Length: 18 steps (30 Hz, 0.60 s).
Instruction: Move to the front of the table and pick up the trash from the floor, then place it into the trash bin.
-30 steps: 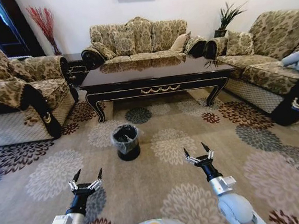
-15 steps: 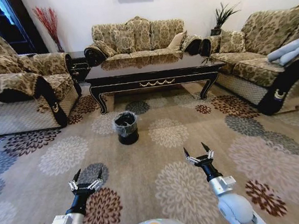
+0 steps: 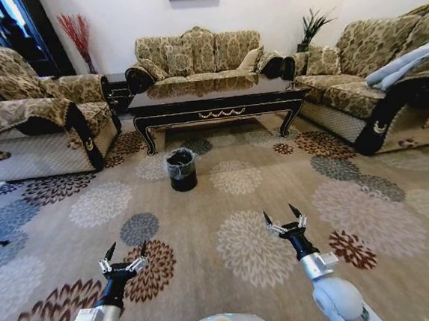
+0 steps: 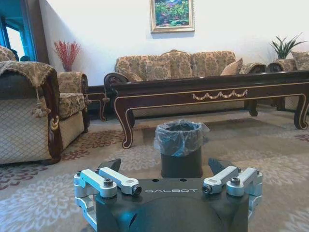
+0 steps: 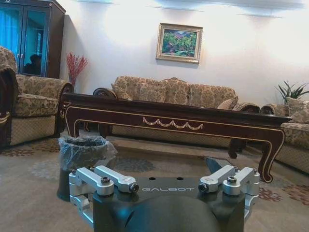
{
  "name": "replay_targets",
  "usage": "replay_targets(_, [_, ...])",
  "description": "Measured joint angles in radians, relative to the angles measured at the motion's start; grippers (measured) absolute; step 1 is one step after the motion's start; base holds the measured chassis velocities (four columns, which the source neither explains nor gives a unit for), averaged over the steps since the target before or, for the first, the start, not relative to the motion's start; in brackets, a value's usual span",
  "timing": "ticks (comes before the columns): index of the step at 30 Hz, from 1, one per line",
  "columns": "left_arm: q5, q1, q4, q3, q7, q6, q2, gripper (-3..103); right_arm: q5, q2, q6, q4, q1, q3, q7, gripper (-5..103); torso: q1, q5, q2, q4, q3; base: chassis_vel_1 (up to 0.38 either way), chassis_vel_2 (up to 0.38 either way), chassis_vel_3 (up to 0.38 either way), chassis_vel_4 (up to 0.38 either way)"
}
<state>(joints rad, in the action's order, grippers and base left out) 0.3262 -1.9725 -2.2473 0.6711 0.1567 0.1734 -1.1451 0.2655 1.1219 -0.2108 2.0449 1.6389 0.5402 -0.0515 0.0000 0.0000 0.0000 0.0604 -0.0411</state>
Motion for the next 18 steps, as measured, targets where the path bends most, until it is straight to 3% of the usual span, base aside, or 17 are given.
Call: replay_targets(18, [0.000,0.000,0.000,0.000,0.000,0.000,0.000,100,0.000,0.000,0.000,0.000,0.000,0.000,0.000,100,0.000,-0.0001,0.000,-0.0002,0.000,0.238,-0.225,-0.234,0.234])
